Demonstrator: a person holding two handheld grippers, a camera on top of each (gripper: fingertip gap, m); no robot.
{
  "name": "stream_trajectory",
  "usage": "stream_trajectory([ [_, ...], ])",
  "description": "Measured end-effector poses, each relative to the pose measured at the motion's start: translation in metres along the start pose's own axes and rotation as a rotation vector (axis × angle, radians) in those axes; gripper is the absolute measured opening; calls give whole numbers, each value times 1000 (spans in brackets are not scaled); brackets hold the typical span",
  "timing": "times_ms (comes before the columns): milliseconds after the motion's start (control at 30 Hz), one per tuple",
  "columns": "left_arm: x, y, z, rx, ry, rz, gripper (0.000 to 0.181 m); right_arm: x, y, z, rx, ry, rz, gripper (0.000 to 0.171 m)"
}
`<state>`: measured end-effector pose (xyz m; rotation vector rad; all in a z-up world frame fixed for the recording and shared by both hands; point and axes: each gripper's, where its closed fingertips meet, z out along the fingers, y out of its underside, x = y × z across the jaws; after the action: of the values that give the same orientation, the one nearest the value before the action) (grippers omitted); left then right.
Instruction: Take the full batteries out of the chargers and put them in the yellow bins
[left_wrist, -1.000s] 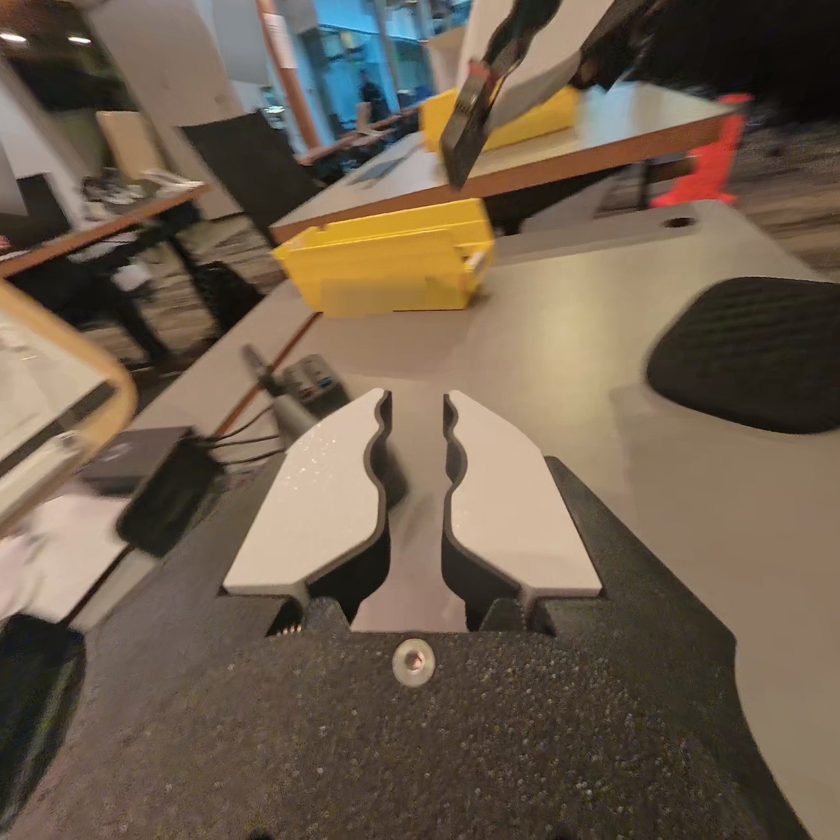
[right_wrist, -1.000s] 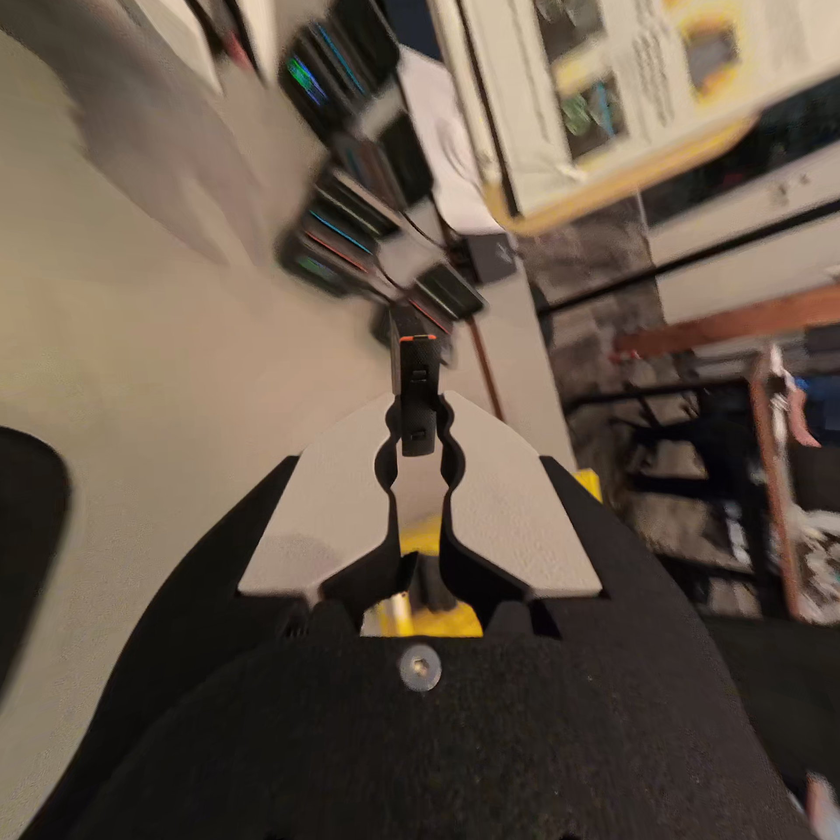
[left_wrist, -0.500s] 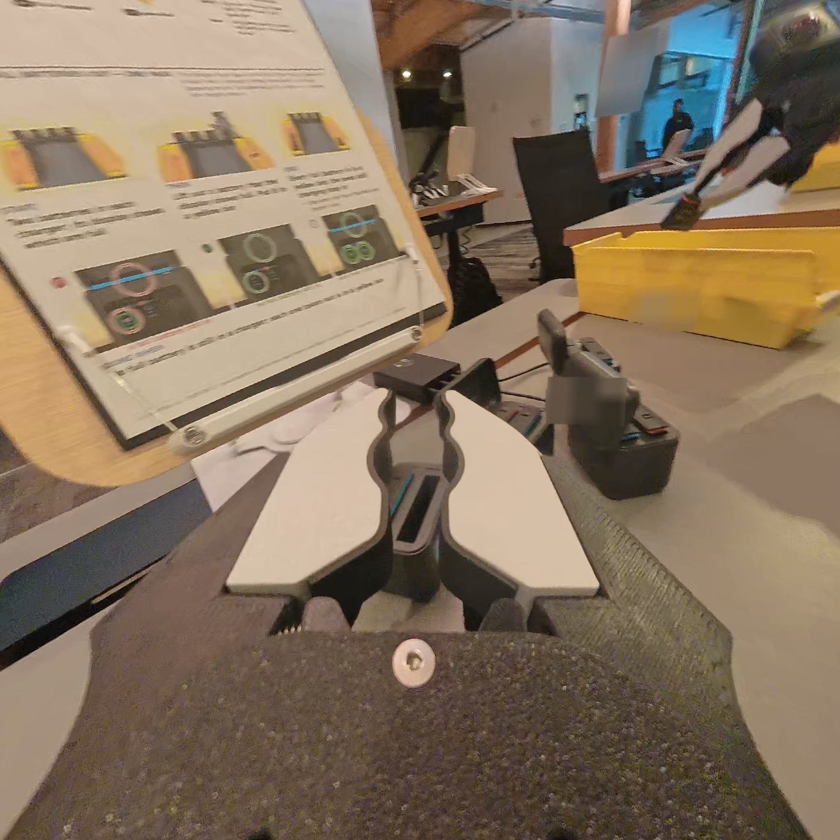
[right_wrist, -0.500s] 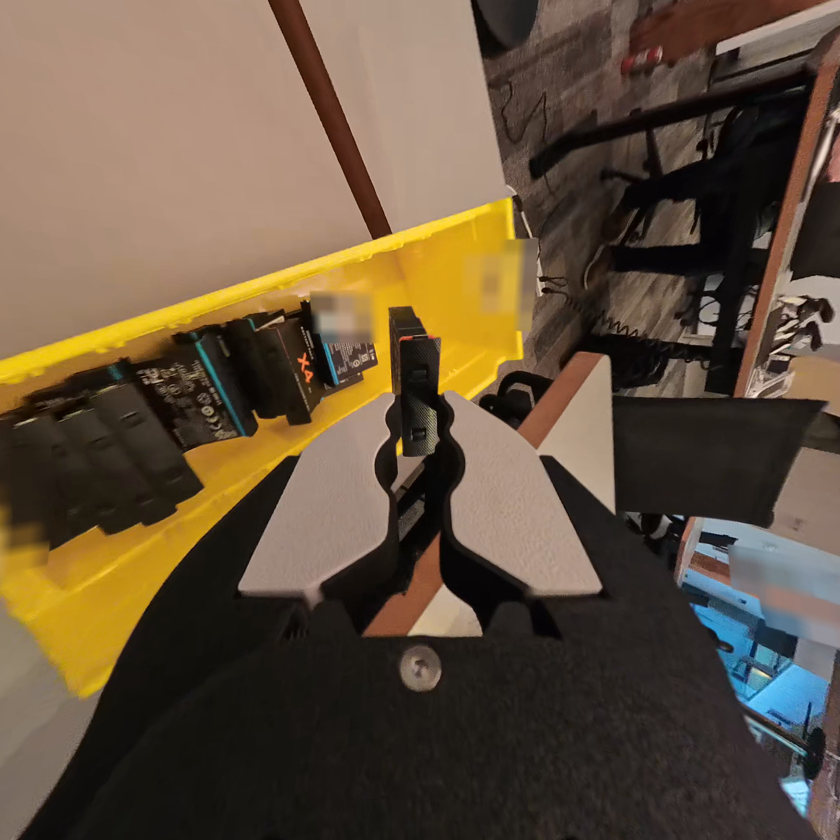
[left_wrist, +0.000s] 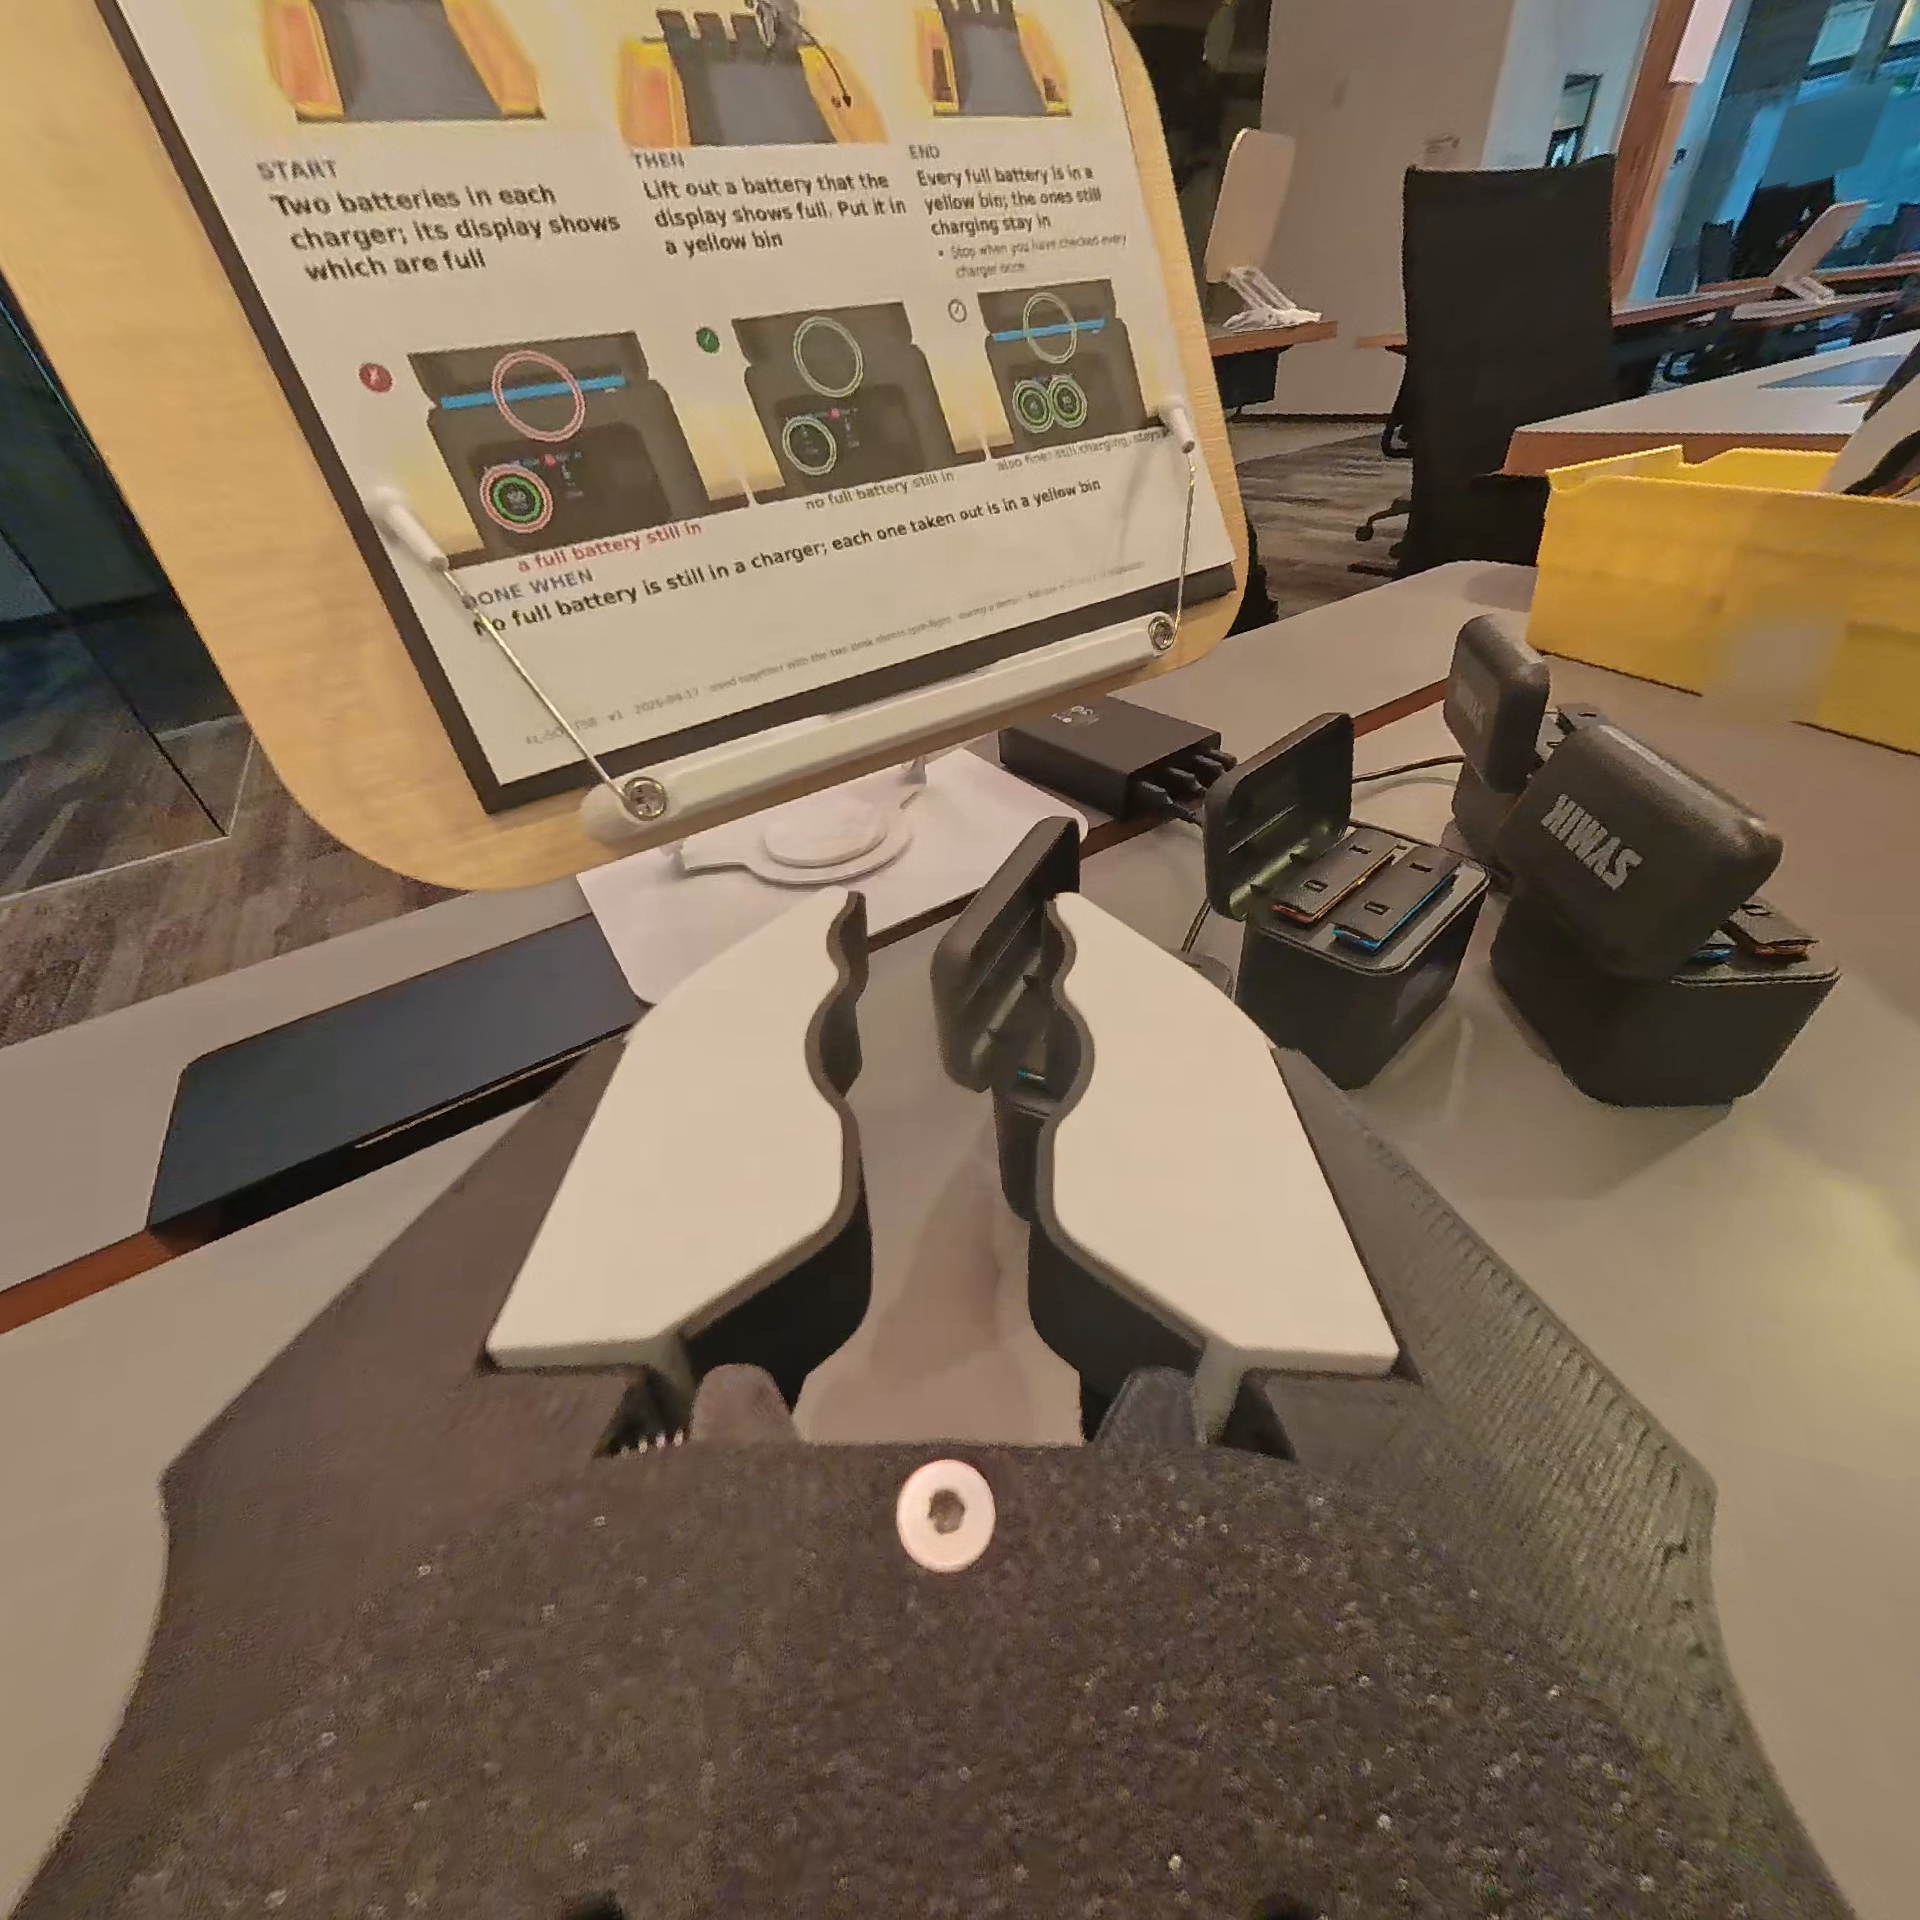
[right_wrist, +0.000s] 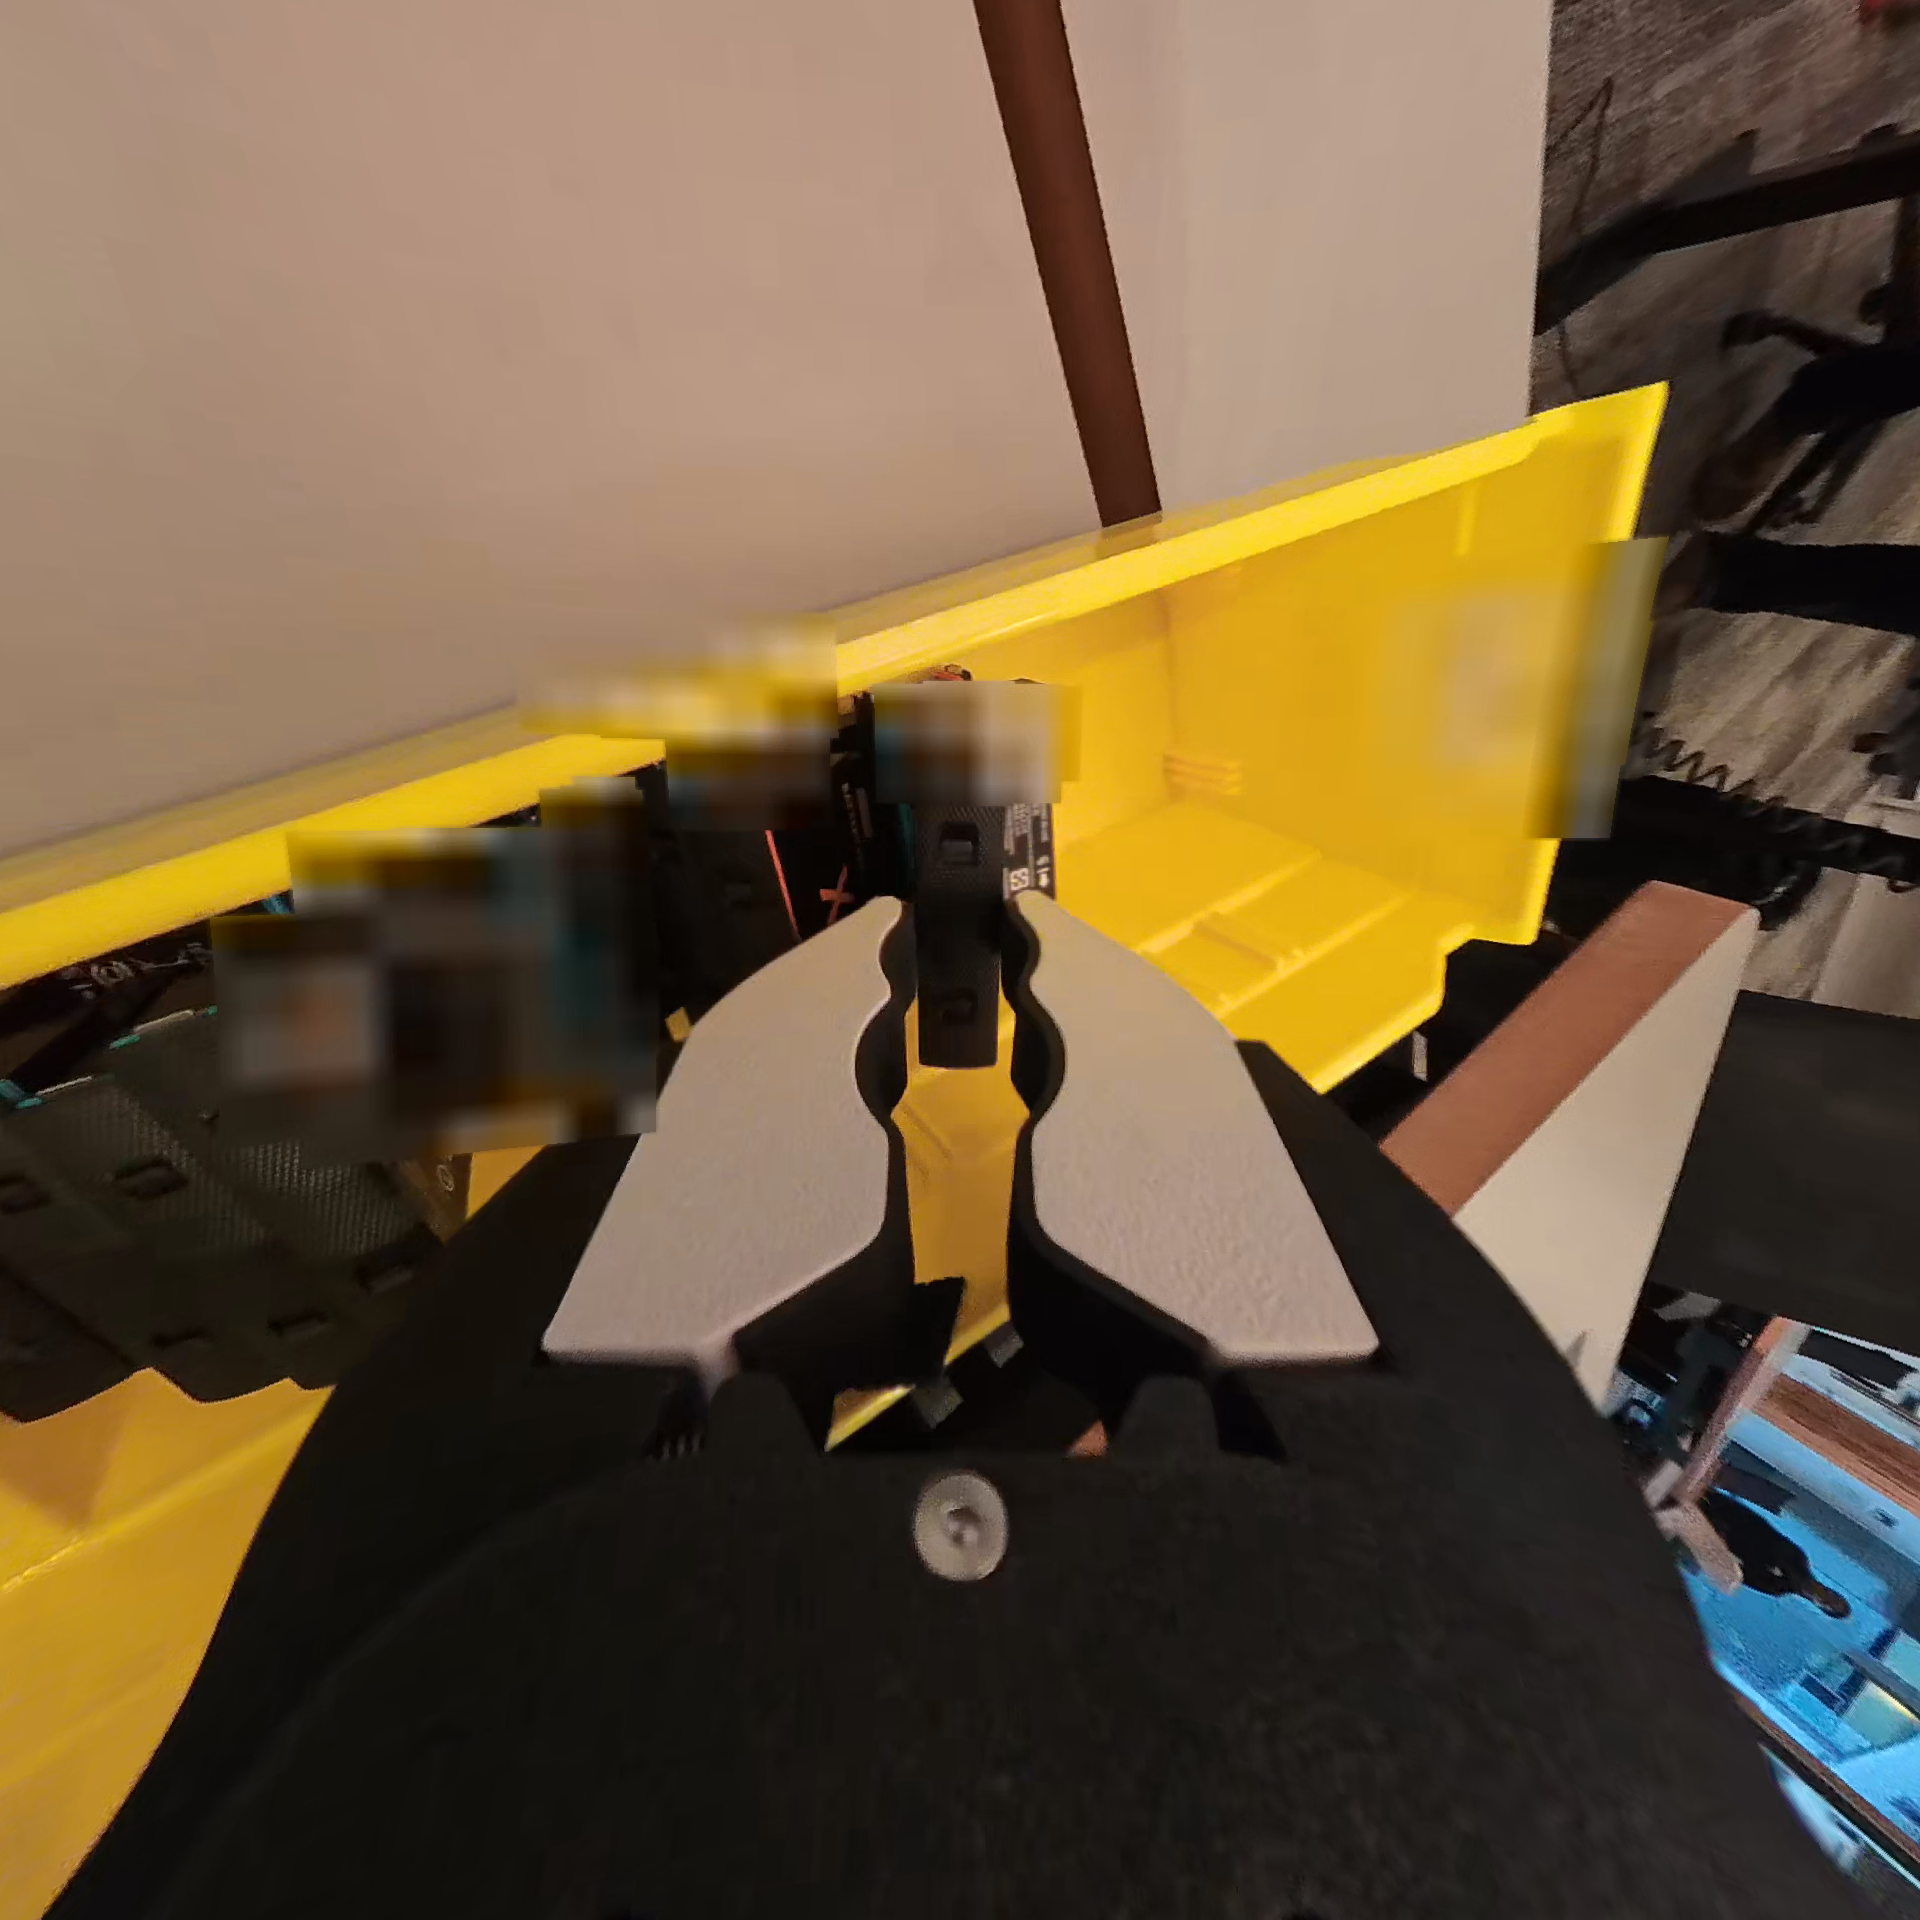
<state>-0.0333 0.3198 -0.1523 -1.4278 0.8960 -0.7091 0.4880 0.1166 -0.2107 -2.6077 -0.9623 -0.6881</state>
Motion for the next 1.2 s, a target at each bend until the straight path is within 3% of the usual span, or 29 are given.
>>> stream_trajectory([
  [333, 0, 17, 5, -75, 35, -16, 40, -2, -3, -2, 37, -33, 53, 21],
  [533, -3, 27, 5, -122, 68, -55, 49, 11, -10, -37, 109, -50, 112, 25],
  [733, -3, 33, 6, -149, 100, -83, 59, 19, -110, -120, 472, 33, 220, 26],
  [900, 11, 53, 11, -248, 173, -73, 79, -42, -222, -172, 753, -18, 248, 34],
  [1067, 30, 79, 18, -395, 245, -37, 89, -113, -301, -194, 936, -150, 294, 39],
  [1200, 33, 90, 28, -471, 227, -12, 81, -144, -344, -195, 1016, -249, 433, 42],
])
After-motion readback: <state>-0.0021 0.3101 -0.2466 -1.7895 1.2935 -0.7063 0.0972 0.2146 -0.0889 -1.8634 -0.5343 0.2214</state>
